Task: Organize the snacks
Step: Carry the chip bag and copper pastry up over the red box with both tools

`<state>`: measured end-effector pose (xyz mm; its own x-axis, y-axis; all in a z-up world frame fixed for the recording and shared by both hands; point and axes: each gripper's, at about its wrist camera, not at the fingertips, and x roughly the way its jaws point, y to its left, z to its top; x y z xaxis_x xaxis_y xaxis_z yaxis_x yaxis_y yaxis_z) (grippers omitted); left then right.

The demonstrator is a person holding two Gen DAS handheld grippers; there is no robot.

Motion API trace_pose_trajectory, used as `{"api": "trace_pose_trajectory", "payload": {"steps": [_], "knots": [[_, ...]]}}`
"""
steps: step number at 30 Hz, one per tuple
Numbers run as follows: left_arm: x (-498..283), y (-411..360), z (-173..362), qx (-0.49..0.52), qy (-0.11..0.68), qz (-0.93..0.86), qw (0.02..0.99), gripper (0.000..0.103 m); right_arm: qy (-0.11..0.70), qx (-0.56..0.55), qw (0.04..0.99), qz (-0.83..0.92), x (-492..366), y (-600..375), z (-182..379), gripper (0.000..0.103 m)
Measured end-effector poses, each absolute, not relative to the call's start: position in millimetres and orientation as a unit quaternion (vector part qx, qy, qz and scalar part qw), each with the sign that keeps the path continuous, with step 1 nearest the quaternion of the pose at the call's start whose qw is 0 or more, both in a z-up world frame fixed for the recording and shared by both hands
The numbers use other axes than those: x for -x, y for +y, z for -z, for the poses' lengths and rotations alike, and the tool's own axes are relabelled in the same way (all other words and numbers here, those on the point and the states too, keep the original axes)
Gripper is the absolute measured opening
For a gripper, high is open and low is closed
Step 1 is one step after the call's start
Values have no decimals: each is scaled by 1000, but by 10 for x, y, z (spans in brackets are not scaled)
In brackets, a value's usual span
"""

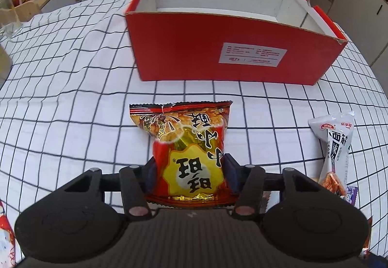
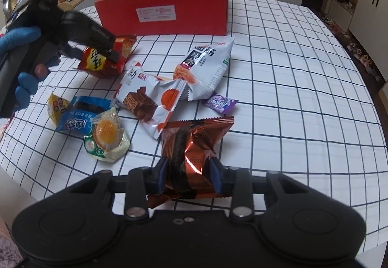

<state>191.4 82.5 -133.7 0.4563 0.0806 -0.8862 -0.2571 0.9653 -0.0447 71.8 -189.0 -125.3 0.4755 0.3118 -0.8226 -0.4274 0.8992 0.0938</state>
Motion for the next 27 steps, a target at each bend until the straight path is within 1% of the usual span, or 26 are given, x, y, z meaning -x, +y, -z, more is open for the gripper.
{"api": "trace_pose_trajectory", "payload": {"steps": [8, 14, 21, 27], "knots": [[-1615, 981, 1193, 106, 500, -103, 853, 52, 434, 55, 874, -212, -670, -1982, 991, 34], [-1419, 913, 914, 109, 483, -90, 864, 52, 409, 44, 883, -224, -736, -1961, 714, 34], [-1335, 825, 560, 113, 467, -79, 874, 52, 383, 42, 891, -241, -919, -1862, 423, 34], [-1415, 784, 319, 112, 455, -66, 881, 52, 365, 37, 895, -252, -1198, -1739, 209, 34]]}}
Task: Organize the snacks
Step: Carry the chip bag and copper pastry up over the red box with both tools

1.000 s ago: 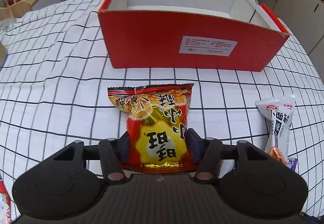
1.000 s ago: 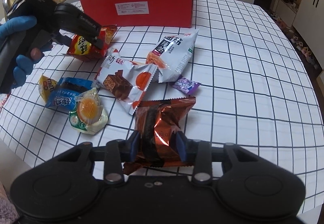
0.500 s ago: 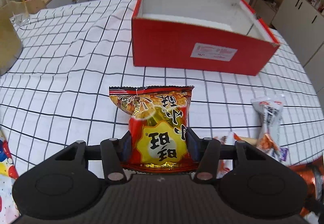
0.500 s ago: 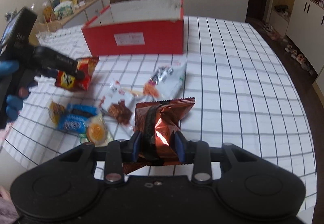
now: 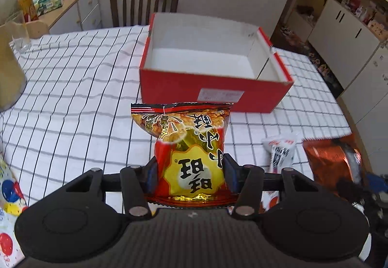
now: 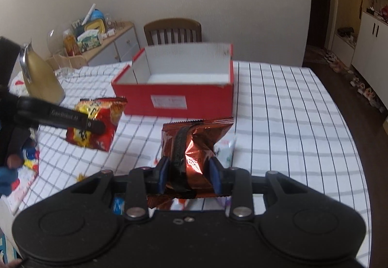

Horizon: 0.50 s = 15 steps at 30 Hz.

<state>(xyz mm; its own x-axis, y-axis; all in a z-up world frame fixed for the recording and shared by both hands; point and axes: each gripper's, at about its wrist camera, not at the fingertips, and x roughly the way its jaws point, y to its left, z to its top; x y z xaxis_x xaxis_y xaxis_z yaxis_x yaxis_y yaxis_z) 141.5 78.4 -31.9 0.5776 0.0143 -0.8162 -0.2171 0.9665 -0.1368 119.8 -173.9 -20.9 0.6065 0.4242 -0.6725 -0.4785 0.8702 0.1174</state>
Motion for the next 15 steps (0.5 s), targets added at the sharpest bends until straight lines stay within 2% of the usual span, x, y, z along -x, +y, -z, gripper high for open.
{"api": "trace_pose_trajectory", "payload": {"steps": [15], "knots": [[-1887, 736, -128, 88, 408, -66, 906, 52, 306, 64, 914, -259, -1856, -1274, -180, 34]]}}
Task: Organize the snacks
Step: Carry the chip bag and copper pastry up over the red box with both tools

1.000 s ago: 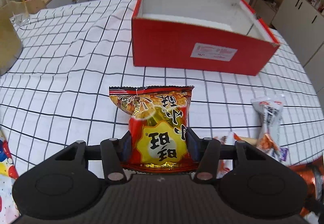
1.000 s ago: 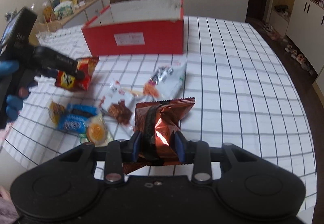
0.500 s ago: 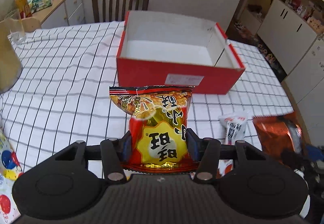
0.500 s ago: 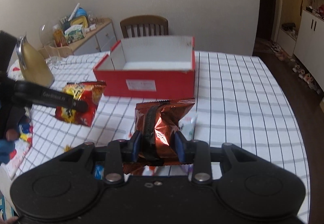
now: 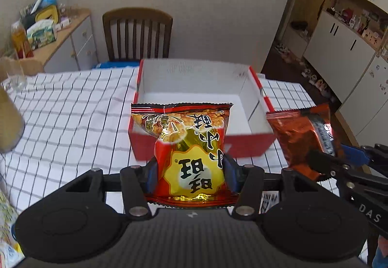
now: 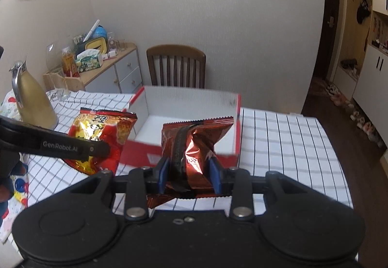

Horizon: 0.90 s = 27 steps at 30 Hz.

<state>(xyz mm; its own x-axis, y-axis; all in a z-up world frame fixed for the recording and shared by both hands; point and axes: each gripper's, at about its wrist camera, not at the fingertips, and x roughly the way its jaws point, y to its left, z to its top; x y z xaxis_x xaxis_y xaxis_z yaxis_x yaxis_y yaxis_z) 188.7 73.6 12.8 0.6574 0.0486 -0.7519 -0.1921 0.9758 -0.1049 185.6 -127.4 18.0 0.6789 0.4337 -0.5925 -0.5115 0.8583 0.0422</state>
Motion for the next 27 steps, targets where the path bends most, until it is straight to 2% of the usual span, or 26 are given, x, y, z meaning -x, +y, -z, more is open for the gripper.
{"api": "trace_pose_trajectory", "payload": {"steps": [16, 27], "knots": [[-2690, 1041, -82, 97, 402, -86, 906, 53, 321, 65, 909, -257, -2669, -741, -16, 34], [-3305, 1198, 352, 86, 467, -89, 876, 53, 366, 90, 894, -241, -3091, -422, 378, 34]]}}
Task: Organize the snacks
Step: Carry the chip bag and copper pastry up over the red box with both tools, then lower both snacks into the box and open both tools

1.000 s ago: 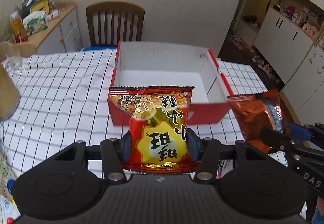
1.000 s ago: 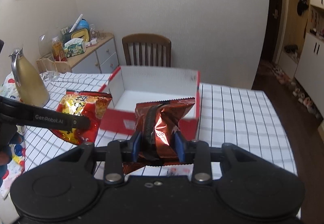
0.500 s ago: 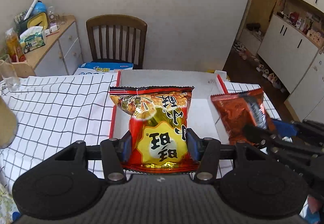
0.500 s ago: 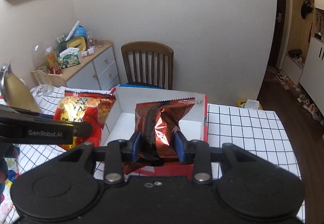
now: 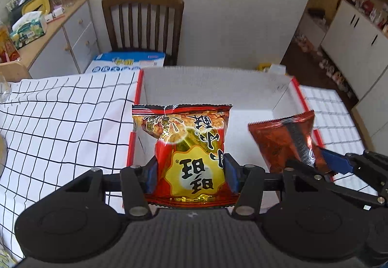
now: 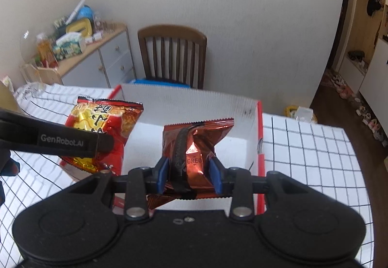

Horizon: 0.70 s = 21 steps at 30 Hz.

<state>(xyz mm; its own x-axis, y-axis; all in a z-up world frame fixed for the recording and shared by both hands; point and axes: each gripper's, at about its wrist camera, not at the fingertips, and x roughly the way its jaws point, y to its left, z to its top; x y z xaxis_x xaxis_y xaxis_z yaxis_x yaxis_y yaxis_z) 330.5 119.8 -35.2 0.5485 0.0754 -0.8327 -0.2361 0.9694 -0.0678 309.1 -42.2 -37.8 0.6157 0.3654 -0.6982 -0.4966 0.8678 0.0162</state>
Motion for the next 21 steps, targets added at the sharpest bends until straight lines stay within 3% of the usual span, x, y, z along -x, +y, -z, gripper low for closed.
{"api": "trace_pose_trajectory", "payload": {"steps": [7, 19, 21], "knots": [[-3530, 1136, 597, 66, 503, -97, 856, 53, 389, 102, 885, -235, -3233, -314, 545, 33], [-3696, 1135, 924, 50, 548, -108, 828, 54, 406, 102, 877, -235, -3228, -361, 641, 40], [-3678, 1147, 917, 53, 543, -111, 830, 68, 407, 103, 877, -235, -3229, -371, 645, 42]]}}
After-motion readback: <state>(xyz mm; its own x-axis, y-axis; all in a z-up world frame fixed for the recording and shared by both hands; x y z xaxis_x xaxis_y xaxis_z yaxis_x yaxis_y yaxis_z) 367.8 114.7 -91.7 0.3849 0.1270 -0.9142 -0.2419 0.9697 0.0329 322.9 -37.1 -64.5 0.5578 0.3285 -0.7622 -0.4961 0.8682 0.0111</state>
